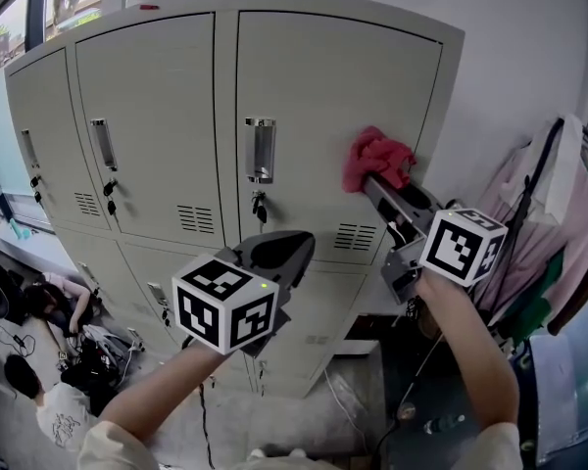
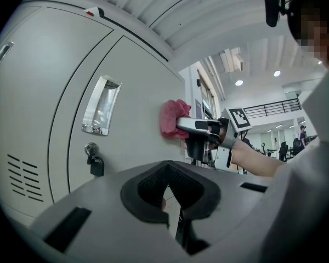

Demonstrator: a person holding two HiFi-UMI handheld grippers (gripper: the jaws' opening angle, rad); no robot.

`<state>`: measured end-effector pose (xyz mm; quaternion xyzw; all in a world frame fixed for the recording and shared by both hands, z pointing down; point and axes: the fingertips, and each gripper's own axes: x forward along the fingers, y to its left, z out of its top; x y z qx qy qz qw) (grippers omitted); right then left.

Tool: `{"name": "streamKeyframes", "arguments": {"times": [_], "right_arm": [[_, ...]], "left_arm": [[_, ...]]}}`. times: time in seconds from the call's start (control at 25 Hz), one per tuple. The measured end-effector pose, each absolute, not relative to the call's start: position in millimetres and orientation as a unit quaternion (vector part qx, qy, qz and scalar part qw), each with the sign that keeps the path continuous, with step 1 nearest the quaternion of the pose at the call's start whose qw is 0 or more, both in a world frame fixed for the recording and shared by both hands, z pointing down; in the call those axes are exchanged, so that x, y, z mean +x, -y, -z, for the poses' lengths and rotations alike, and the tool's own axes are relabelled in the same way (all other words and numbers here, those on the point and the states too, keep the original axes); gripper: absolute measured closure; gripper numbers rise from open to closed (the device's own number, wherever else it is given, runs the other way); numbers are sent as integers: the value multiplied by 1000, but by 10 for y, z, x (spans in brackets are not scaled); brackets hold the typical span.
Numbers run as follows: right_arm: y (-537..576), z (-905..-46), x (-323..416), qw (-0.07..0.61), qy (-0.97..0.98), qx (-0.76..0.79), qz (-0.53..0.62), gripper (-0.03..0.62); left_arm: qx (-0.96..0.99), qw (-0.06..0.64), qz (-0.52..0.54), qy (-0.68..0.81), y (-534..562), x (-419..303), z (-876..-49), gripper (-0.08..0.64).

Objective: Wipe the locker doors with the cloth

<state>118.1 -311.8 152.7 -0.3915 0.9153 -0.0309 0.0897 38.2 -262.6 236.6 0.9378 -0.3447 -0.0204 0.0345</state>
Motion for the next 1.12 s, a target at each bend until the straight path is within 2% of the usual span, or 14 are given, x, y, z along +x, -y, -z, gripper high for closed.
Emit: {"name": "streamKeyframes", "arguments": {"times": [0.8,1.12], "right_arm": [[3040,-1641,1845,99,-889,-446,18,477],[2802,-1600,1647,114,-901,-418,9,485]], "left_arm": [[938,39,17,344,2636,423,-2417,555],[935,41,14,351,2591,379,-2439,555]]}}
